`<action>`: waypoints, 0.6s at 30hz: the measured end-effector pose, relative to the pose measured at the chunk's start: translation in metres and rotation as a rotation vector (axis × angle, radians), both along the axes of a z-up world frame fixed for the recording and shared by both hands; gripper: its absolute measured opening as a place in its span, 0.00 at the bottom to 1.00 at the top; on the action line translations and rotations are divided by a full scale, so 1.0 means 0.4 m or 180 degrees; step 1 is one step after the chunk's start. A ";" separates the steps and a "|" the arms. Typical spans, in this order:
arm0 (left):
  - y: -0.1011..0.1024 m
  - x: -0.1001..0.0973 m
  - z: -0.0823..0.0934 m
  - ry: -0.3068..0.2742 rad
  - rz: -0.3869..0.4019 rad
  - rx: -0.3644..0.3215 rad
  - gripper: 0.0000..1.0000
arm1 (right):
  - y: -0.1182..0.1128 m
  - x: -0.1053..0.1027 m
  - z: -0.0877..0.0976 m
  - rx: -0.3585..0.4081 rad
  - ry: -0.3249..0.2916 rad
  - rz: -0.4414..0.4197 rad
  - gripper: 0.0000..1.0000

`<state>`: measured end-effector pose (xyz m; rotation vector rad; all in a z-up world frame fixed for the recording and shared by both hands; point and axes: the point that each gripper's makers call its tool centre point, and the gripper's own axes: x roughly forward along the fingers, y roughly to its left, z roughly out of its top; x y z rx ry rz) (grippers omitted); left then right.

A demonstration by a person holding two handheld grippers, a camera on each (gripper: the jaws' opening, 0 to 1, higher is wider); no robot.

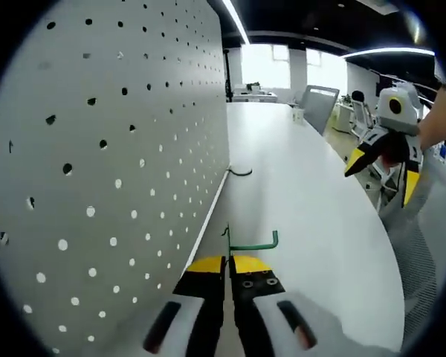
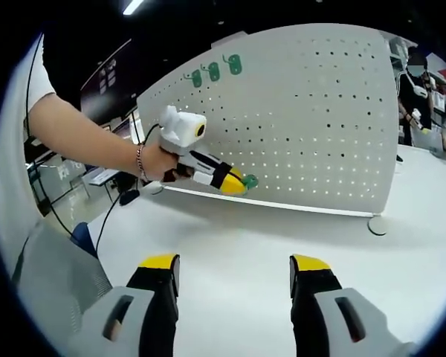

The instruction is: Insert the hook assembly into the mounting plate slot until the hook locks in place.

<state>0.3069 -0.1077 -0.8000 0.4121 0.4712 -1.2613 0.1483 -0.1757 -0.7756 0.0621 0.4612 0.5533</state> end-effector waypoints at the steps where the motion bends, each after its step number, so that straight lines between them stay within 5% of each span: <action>1: 0.001 -0.004 0.007 -0.0015 0.0009 -0.0022 0.02 | 0.001 0.001 0.002 -0.0004 -0.0004 0.0006 0.58; 18: 0.028 -0.040 0.105 -0.0117 0.0163 -0.0459 0.02 | 0.020 0.004 0.020 -0.0012 -0.0042 0.0061 0.58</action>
